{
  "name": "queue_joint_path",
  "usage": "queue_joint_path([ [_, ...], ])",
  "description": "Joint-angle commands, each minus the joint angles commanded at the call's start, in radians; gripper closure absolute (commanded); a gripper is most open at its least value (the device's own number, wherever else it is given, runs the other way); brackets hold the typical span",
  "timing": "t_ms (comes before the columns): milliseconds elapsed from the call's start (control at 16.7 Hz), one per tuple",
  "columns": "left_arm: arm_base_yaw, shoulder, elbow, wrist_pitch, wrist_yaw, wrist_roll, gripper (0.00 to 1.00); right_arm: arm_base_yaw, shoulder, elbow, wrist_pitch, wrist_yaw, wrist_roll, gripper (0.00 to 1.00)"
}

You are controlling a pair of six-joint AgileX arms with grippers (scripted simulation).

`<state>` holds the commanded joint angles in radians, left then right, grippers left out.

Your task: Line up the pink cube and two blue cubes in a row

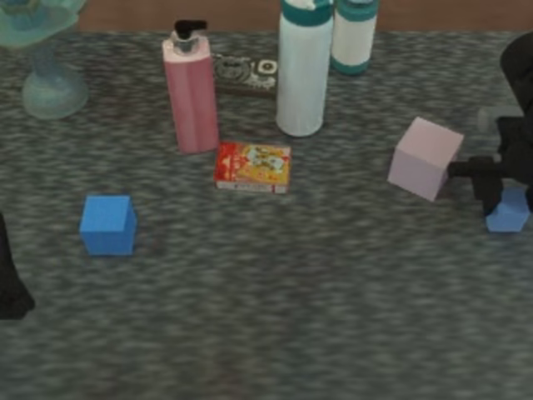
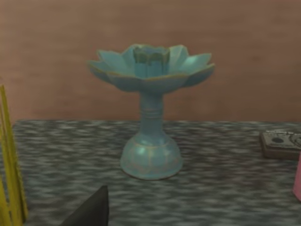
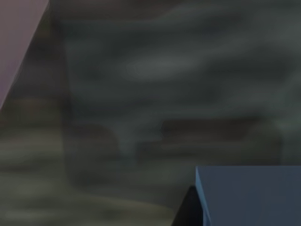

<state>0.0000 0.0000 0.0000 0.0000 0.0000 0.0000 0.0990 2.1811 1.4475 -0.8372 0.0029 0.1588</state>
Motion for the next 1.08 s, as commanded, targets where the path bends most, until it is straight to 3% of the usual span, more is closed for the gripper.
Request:
queue_joint_path([
  [360, 0.0, 0.0, 0.0, 0.0, 0.0, 0.0, 0.0, -0.001, -0.041, 0.028, -0.031, 0.005, -0.003, 1.0],
  [780, 0.0, 0.0, 0.0, 0.0, 0.0, 0.0, 0.0, 0.006, -0.118, 0.168, -0.252, 0.005, -0.004, 1.0],
  [1080, 0.0, 0.0, 0.0, 0.0, 0.0, 0.0, 0.0, 0.003, -0.12, 0.169, -0.255, 0.004, -0.001, 1.0],
])
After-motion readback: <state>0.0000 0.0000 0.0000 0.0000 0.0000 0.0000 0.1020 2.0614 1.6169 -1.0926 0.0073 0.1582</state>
